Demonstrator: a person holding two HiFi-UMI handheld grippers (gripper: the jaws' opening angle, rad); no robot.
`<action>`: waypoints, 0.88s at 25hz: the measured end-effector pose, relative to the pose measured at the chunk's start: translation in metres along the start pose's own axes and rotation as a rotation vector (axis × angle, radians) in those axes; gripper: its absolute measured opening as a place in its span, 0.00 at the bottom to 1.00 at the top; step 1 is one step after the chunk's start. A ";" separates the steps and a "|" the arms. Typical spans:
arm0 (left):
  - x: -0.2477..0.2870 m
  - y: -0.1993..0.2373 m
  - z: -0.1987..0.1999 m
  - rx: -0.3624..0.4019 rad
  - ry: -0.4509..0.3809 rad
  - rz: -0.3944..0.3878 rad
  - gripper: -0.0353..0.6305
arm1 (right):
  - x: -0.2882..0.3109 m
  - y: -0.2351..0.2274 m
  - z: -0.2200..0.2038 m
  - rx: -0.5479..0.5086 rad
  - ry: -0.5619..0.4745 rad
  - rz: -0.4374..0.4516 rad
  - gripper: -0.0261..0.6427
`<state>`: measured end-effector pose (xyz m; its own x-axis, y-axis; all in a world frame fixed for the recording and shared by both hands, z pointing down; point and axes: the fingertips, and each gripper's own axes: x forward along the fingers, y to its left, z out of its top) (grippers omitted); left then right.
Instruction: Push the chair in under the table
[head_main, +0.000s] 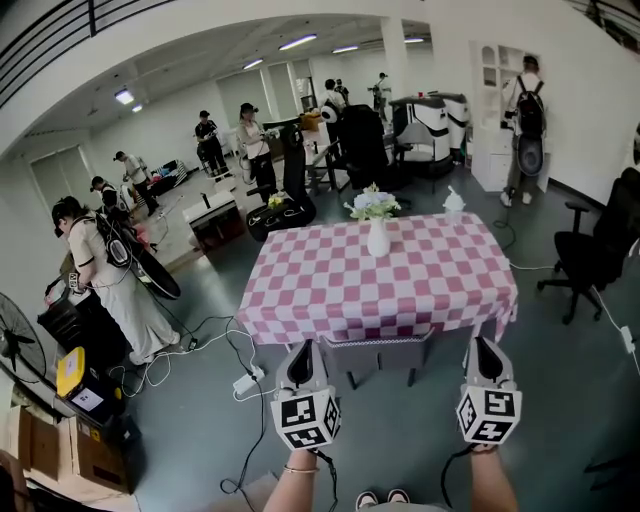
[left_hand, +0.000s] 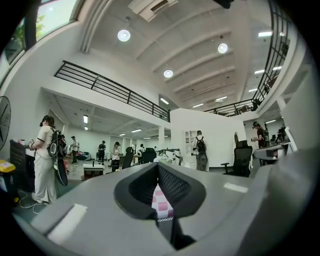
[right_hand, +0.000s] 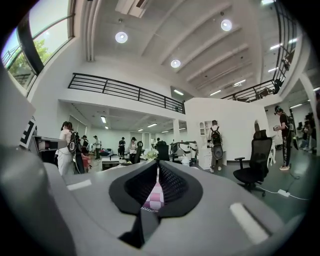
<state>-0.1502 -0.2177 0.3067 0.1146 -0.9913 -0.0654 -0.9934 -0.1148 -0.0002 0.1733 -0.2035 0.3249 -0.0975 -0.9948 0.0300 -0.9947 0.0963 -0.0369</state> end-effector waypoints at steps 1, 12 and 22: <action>-0.002 0.000 0.000 -0.001 0.002 -0.001 0.05 | -0.002 -0.001 -0.002 0.002 0.003 -0.007 0.07; -0.019 0.001 -0.008 -0.010 0.030 0.004 0.05 | -0.015 0.002 -0.003 0.000 0.017 -0.004 0.06; -0.029 0.003 -0.016 -0.012 0.053 0.011 0.05 | -0.019 0.009 -0.004 0.001 0.026 0.025 0.05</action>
<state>-0.1559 -0.1907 0.3246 0.1039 -0.9945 -0.0122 -0.9945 -0.1040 0.0120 0.1661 -0.1840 0.3280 -0.1228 -0.9909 0.0549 -0.9919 0.1207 -0.0392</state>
